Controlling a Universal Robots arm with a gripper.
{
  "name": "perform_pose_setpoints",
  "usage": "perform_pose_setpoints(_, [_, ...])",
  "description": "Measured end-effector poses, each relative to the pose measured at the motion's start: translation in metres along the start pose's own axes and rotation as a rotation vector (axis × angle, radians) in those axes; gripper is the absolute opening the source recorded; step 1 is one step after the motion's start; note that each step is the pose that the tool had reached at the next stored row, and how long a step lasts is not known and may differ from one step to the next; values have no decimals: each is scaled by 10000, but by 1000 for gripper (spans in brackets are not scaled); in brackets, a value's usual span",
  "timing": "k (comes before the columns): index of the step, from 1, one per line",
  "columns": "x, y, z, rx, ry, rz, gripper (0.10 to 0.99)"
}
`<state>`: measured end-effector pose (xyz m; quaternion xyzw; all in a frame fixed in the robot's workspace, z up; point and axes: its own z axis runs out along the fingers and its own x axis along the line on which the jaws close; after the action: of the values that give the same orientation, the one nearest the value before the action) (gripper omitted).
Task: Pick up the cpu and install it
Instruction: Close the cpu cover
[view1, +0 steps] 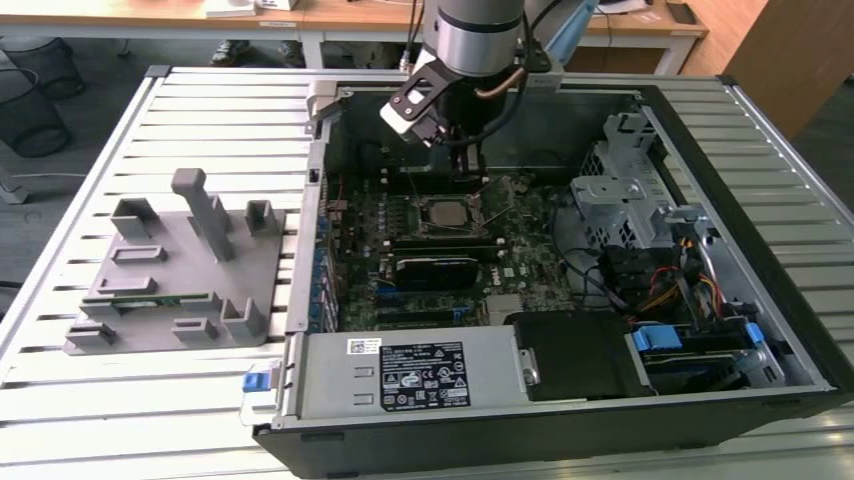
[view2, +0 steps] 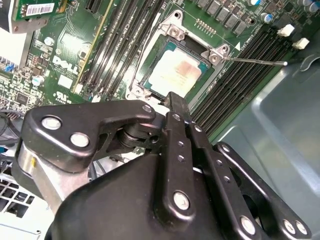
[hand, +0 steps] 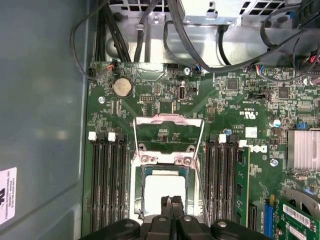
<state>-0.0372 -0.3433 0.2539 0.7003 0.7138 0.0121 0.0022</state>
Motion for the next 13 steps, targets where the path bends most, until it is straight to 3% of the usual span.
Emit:
perform_pose_setpoints(7, [1, 1, -60, 0, 0, 0, 106])
perform_pose_setpoints(13, [1, 12, -68, 0, 3, -1, 106])
